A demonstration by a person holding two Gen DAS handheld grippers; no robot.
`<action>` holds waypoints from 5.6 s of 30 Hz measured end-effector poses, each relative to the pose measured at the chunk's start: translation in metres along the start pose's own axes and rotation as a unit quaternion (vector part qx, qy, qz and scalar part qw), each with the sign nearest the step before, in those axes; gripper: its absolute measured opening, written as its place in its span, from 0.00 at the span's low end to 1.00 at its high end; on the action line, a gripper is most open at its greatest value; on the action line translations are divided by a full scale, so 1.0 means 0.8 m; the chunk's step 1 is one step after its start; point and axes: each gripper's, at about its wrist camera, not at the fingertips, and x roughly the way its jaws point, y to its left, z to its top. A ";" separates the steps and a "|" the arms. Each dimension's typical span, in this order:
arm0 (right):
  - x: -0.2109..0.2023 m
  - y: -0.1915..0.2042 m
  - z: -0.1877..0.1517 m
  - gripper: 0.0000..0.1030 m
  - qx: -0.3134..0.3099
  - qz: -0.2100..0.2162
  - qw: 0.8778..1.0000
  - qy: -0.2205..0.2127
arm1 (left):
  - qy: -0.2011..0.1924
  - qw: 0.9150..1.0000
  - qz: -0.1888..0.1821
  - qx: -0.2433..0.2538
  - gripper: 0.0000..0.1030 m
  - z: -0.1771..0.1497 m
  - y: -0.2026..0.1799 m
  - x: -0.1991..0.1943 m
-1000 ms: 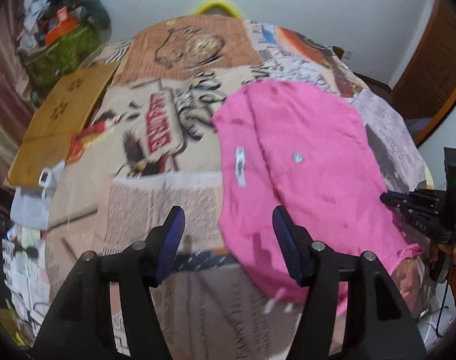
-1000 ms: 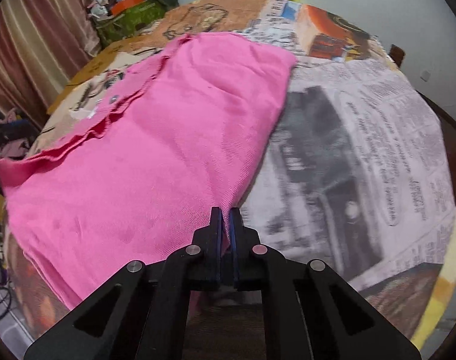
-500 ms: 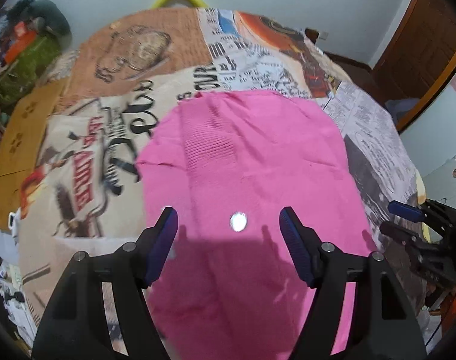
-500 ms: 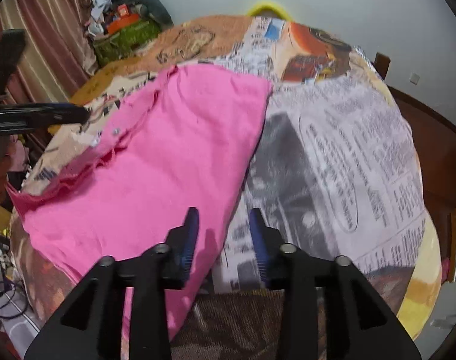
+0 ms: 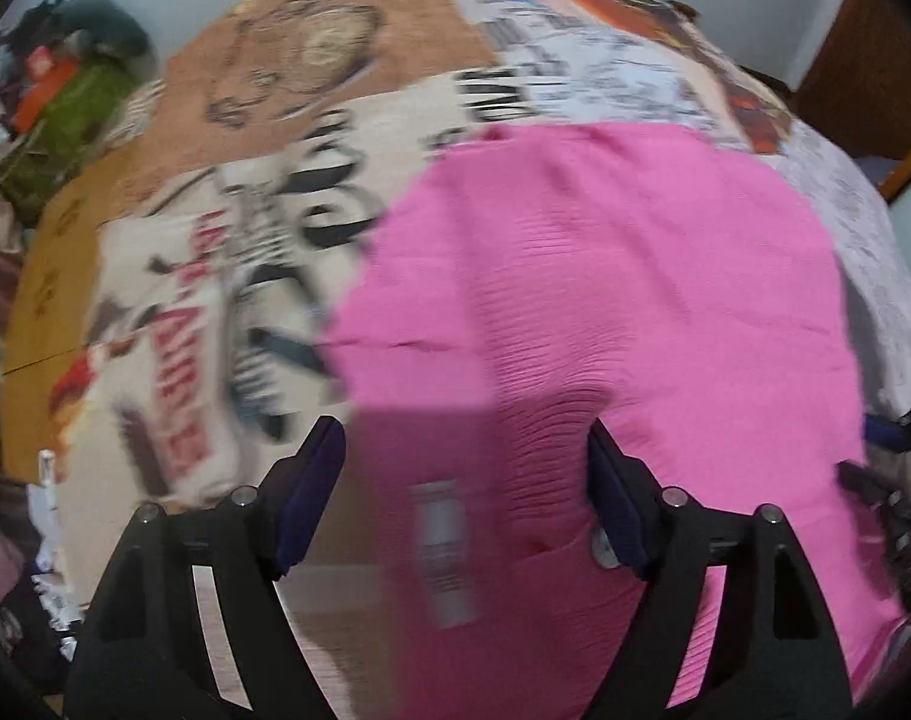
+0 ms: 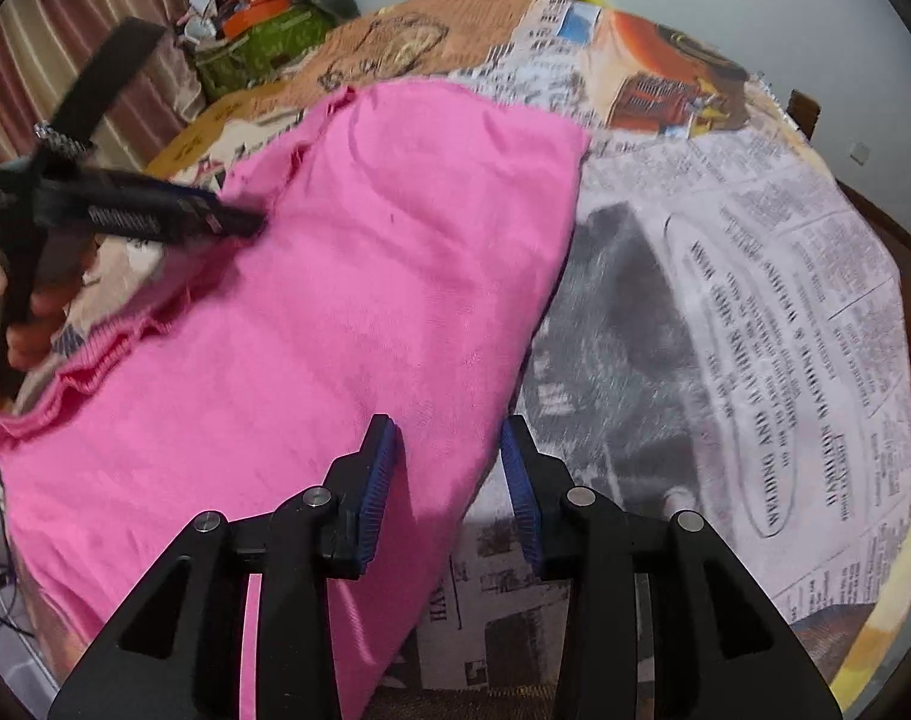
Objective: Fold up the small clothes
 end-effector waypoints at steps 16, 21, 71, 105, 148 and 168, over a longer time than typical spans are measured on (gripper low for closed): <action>0.000 0.004 0.002 0.33 -0.002 -0.017 1.000 0.003 | -0.032 0.998 -0.034 -0.045 0.77 -0.014 0.041 -0.057; 0.001 0.004 0.002 0.33 0.000 -0.017 1.000 0.004 | -0.006 0.995 -0.095 -0.010 0.79 -0.011 -0.030 -0.041; -0.054 0.057 -0.074 0.47 -0.013 -0.003 1.000 0.012 | -0.018 0.992 -0.108 -0.061 0.63 -0.185 -0.003 -0.087; -0.107 0.056 0.026 0.07 -0.027 0.025 0.991 -0.132 | -0.145 0.986 -0.064 -0.042 0.07 -0.066 0.000 -0.163; -0.062 0.005 0.107 0.41 -0.016 -0.013 0.990 -0.142 | -0.124 0.992 -0.020 -0.025 0.87 0.014 0.011 -0.081; 0.024 0.007 0.134 0.41 -0.032 0.006 0.996 -0.078 | -0.085 0.996 0.020 -0.027 0.89 0.065 0.030 -0.001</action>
